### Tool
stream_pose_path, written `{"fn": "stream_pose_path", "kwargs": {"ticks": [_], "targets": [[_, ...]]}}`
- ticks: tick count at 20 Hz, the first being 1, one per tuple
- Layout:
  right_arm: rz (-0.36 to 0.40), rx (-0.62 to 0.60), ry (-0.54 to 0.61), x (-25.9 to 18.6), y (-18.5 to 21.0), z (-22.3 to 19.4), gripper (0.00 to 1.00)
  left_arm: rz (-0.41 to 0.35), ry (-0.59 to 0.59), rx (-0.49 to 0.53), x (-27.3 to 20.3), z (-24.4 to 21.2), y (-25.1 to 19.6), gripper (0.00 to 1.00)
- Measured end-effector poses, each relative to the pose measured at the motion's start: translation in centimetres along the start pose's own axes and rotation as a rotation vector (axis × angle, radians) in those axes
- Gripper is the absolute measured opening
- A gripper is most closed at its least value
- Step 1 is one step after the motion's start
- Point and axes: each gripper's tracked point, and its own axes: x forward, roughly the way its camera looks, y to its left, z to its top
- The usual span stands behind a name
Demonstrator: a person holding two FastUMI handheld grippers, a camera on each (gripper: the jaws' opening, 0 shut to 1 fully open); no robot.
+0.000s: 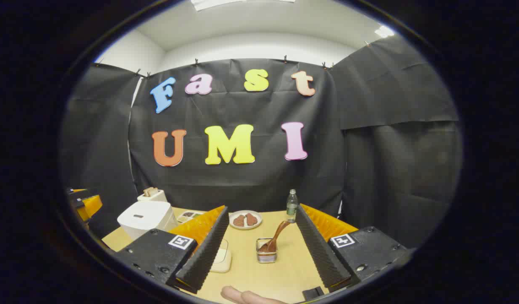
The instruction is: Close the left gripper, press the button to open the rice cooker; take a wooden spoon from the chopstick holder with the right hand, scoop a spoonful of rice and pour it into the rice cooker, then put the wooden spoon back into the chopstick holder.
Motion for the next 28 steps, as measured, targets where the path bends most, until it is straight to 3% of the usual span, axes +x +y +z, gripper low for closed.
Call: {"fn": "stream_pose_path", "kwargs": {"ticks": [10,15,17,20,21,22,24,28], "targets": [[0.024,-0.030,-0.026,-0.1,0.1,-0.5,1.00,-0.005,-0.012,0.018,0.6,-0.5,0.8,0.95],[0.018,-0.038,-0.065,0.5,-1.2,-1.0,1.00,0.036,-0.027,0.061,1.6,-0.5,2.0,0.95],[0.057,-0.025,-0.074,1.3,-0.7,-1.4,0.99,0.047,-0.030,0.085,2.3,-0.7,2.4,0.95],[0.055,-0.003,-0.086,3.0,-1.9,-1.7,1.00,0.065,-0.036,0.095,3.6,-0.7,3.1,0.85],[0.040,-0.010,-0.085,3.7,-2.5,-2.0,0.99,0.087,-0.048,0.102,4.2,-0.6,3.6,0.78],[0.029,-0.015,-0.077,4.4,-3.0,-2.4,1.00,0.107,-0.049,0.109,4.9,-0.7,4.1,0.65],[0.030,-0.014,-0.057,5.2,-3.3,-3.6,0.99,0.106,-0.023,0.094,6.1,-1.5,4.3,0.57],[0.033,-0.049,-0.025,7.0,-3.8,-5.6,1.00,0.085,0.016,0.044,8.1,-2.6,4.4,0.56]]}}
